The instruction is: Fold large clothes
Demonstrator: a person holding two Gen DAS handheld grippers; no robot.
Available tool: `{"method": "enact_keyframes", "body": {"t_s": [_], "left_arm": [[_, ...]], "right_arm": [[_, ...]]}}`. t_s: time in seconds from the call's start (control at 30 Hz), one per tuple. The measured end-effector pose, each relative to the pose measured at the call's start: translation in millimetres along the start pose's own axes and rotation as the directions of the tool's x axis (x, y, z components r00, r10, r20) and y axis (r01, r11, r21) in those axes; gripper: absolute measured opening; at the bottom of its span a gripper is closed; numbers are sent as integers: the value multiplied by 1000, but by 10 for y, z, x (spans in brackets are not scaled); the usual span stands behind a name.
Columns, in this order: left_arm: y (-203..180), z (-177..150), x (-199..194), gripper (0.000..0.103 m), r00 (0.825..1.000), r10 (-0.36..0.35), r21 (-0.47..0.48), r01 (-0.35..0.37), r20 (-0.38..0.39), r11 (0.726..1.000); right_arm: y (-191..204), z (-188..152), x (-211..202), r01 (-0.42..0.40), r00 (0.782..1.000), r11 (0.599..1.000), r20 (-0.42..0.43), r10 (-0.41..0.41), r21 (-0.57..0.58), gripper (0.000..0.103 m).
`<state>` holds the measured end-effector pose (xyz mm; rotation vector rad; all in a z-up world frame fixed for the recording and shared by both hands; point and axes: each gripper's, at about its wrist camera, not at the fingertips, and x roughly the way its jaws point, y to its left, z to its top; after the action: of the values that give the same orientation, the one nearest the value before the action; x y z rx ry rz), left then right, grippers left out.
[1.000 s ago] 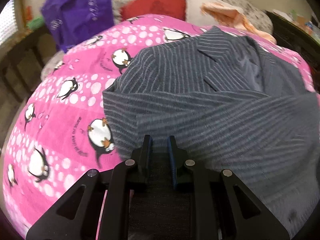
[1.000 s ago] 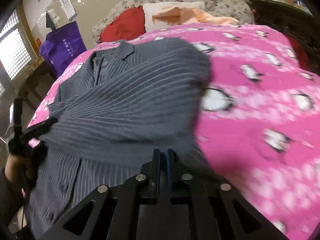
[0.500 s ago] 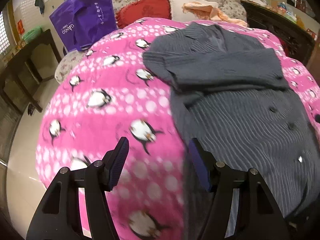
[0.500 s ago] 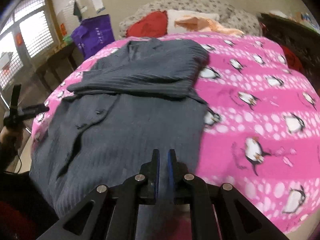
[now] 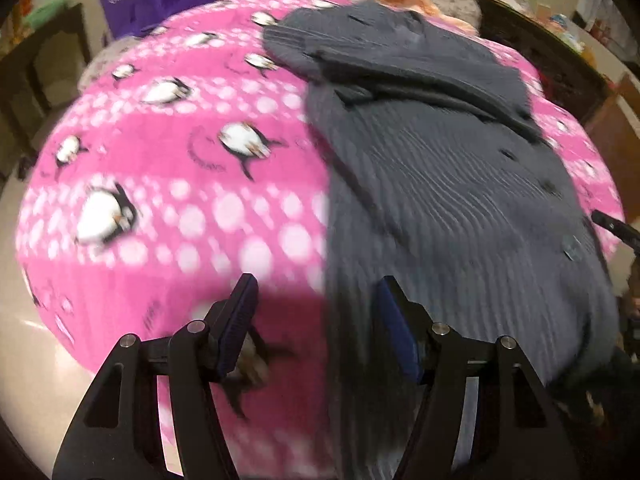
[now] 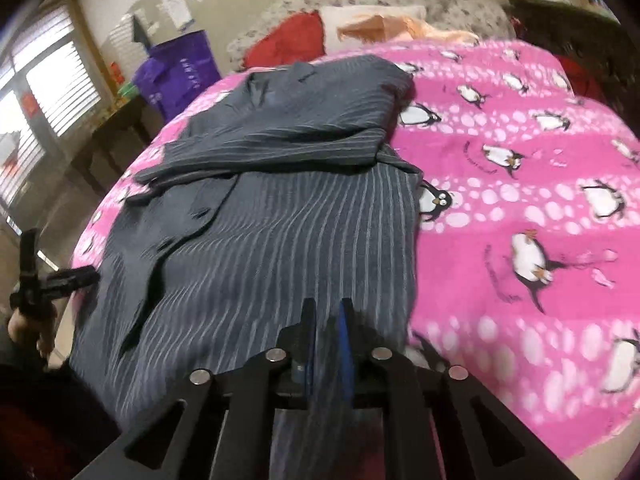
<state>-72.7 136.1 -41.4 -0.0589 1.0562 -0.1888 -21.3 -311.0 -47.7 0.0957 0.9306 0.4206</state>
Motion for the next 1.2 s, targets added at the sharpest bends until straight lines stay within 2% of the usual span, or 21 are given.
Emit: {"method": "enact_keyframes", "body": {"t_s": [0.03,0.1,0.2,0.3,0.4,0.47,0.53,0.6,0.63,0.67,0.73,0.8,0.83,0.9,0.93,1.0,1.07,1.17,1.2], "left_arm": [[-38,-62,-12,63,1000,-14,15,14,-12,1000],[-144,-203,-34,63,1000,1,58,0,-12,998],[-262,-320,-53,70,1000,10,100,-11,9,995],[-326,-331,-12,75,999,37,116,-39,20,992],[-364,-320,3,78,999,47,108,-49,21,993],[-361,-327,-11,77,1000,22,110,-23,13,994],[-351,-361,-63,77,999,-45,97,44,0,994],[-318,-387,-113,77,995,-103,65,103,-2,993],[-289,-387,-123,76,992,-125,45,125,-5,991],[-259,-388,-138,71,990,-143,23,143,-3,990],[-249,-390,-156,70,987,-158,11,158,-8,987],[-265,-395,-164,70,983,-184,7,184,-14,983],[-273,-395,-157,69,983,-180,12,181,-14,983],[-258,-372,-145,63,993,-122,38,121,3,992],[-205,-352,-131,57,993,-115,27,115,10,993],[-118,-333,-73,56,987,-162,-17,162,0,987],[-166,-333,-61,56,977,-213,3,213,-27,977],[-266,-368,-102,56,918,-387,-8,388,-83,922],[-300,-380,-117,56,909,-407,2,409,-94,912]], "right_arm": [[-8,-65,-82,-1,1000,1000,0,1,-3,20],[-57,-244,-218,-2,1000,1000,-2,2,10,43],[-98,-522,-284,-38,999,999,-28,39,37,44],[-111,-726,-165,-90,993,993,-67,96,77,44],[-156,-809,-94,-123,991,983,-36,129,134,44],[-146,-793,-124,-174,984,974,-12,178,144,44],[-108,-782,-177,-268,963,953,18,268,139,44],[-111,-776,-176,-276,961,953,21,276,126,44],[-136,-782,-150,-259,966,957,11,260,134,44],[-168,-799,-127,-273,961,949,14,275,158,44],[-171,-817,-130,-331,943,927,42,329,177,44],[-153,-828,-83,-312,950,934,21,313,173,44],[-158,-841,-53,-313,949,933,20,314,181,44],[-153,-848,-39,-311,950,931,24,312,188,44],[-139,-843,-40,-306,951,934,22,308,182,44],[-149,-855,-58,-304,952,937,17,306,173,44],[-149,-850,-65,-308,951,936,15,310,168,44],[-143,-843,-61,-311,950,936,19,313,166,44],[-149,-853,-71,-313,949,935,22,314,168,44]]}}
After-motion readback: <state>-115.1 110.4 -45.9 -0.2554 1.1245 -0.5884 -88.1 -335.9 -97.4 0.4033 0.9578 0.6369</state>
